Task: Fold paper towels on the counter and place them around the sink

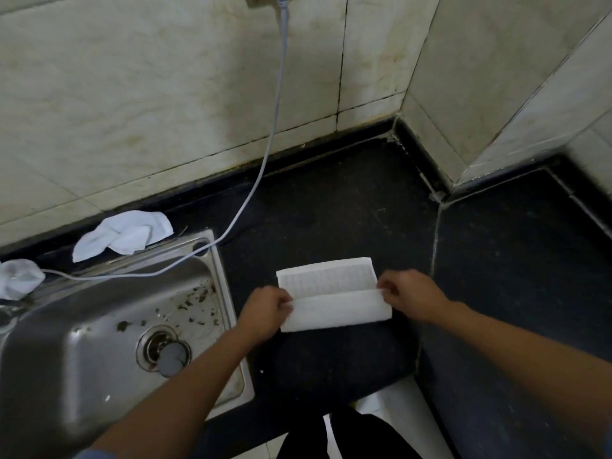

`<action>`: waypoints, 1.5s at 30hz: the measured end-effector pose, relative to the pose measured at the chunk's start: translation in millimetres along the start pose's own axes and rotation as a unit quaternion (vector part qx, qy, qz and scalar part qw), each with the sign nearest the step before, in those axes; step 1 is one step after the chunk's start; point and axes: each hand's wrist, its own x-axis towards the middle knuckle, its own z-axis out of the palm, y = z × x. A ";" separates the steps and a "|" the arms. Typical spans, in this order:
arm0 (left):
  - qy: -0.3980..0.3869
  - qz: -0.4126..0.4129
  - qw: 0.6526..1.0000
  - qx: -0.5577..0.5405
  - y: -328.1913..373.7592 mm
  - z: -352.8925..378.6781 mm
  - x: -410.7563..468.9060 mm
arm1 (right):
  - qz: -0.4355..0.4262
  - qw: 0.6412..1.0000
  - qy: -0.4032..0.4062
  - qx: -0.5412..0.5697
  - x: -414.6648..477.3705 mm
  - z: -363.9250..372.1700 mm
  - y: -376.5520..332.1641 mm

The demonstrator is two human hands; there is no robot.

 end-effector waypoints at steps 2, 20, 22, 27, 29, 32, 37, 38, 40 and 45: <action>0.034 -0.020 0.999 -0.011 1.9 -13.6 20.9 | 0.008 0.999 0.033 -0.002 23.4 -11.1 -4.3; 0.099 -0.056 0.987 0.111 3.1 -4.0 61.0 | -0.019 0.988 0.095 -0.121 60.3 6.8 -20.3; 0.074 0.011 0.988 0.132 15.7 8.6 47.2 | -0.062 0.993 0.050 -0.090 48.1 21.0 -35.2; -0.008 0.048 0.986 0.160 8.8 45.1 13.2 | -0.074 0.995 -0.025 -0.061 23.4 58.8 -39.5; 0.016 0.044 0.989 0.144 -9.2 48.6 5.4 | -0.053 0.998 0.008 -0.037 13.5 60.0 -21.2; 0.057 0.078 0.984 0.147 -32.6 50.5 -4.1 | -0.024 0.999 0.030 -0.025 -1.9 56.4 6.7; 0.073 0.112 0.970 0.201 -37.4 40.2 -6.9 | 0.046 0.998 0.027 -0.031 -1.5 39.2 9.0; 0.070 0.119 0.967 0.214 -34.6 36.7 -4.0 | 0.061 0.997 0.048 -0.017 4.5 34.5 3.0; 0.049 0.128 0.960 0.243 -29.2 30.4 4.5 | 0.102 0.992 0.075 -0.004 18.9 27.4 -12.9; -0.055 0.092 0.959 0.263 -26.5 24.8 15.7 | 0.249 0.967 0.020 0.057 45.4 28.1 -34.9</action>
